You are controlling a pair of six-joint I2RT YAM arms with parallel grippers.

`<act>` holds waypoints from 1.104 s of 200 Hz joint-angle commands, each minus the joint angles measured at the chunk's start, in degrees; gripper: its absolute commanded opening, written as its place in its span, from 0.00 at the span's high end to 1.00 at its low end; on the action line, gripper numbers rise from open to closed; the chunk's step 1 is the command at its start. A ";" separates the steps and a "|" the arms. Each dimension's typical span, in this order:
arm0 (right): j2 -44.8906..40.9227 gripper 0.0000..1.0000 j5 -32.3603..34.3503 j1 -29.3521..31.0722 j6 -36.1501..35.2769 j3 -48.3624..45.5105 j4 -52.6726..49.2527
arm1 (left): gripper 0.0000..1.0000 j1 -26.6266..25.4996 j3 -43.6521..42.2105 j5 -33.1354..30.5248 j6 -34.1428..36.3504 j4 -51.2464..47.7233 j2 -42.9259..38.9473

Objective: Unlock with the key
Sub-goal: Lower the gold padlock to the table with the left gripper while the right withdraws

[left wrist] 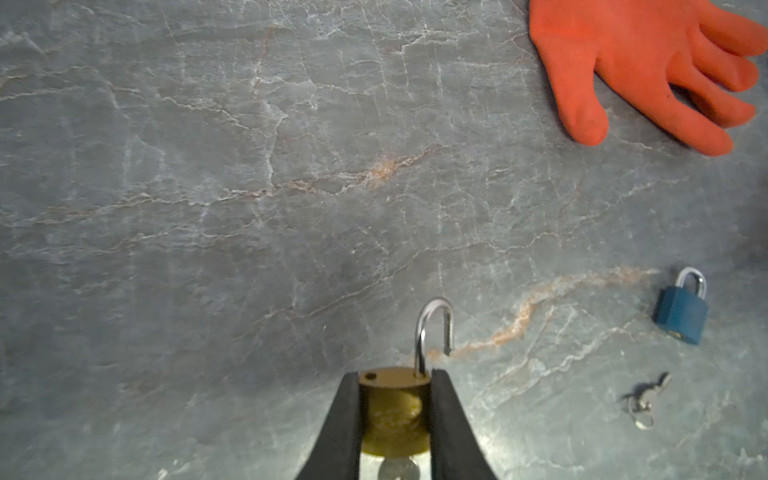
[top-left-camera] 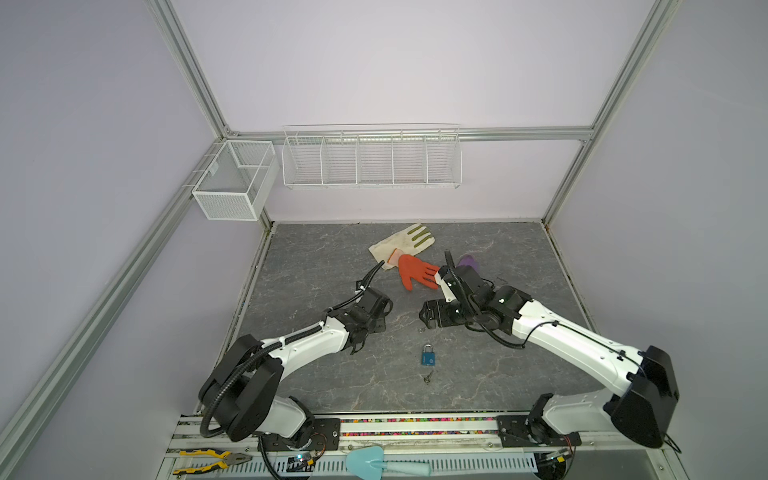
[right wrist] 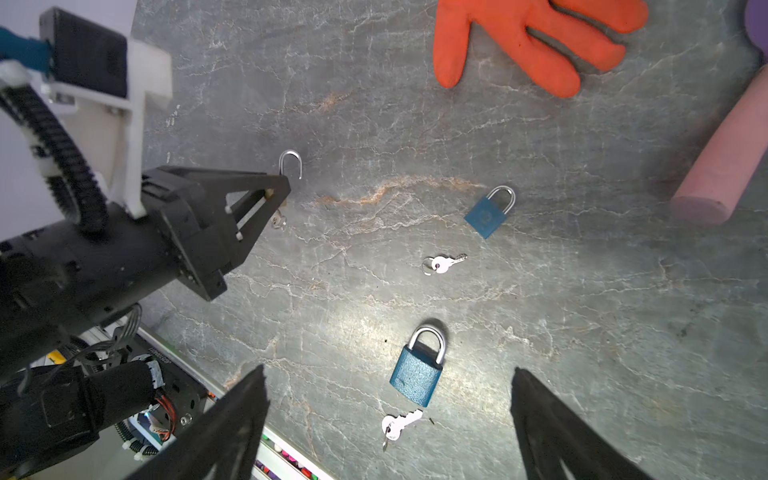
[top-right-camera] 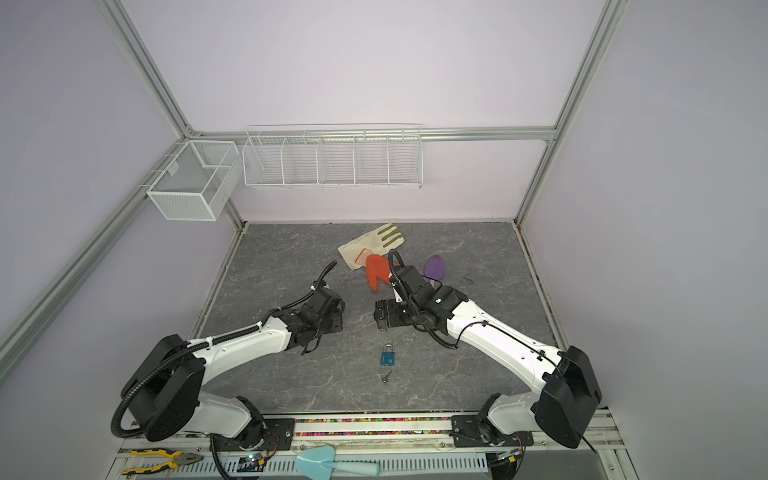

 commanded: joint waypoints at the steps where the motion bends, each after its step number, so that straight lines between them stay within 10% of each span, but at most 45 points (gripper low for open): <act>1: 0.47 0.08 -0.80 -0.48 1.80 -1.37 1.47 | 1.00 1.00 3.79 1.48 -2.79 -5.17 4.39; 117: 1.27 0.07 -0.98 -1.75 2.04 -2.98 1.57 | 1.00 1.94 7.93 1.51 -6.22 -10.11 11.75; 221: 2.19 0.09 -0.07 -1.71 1.63 -0.50 -1.81 | 0.60 1.94 7.92 2.98 -5.77 -10.67 7.19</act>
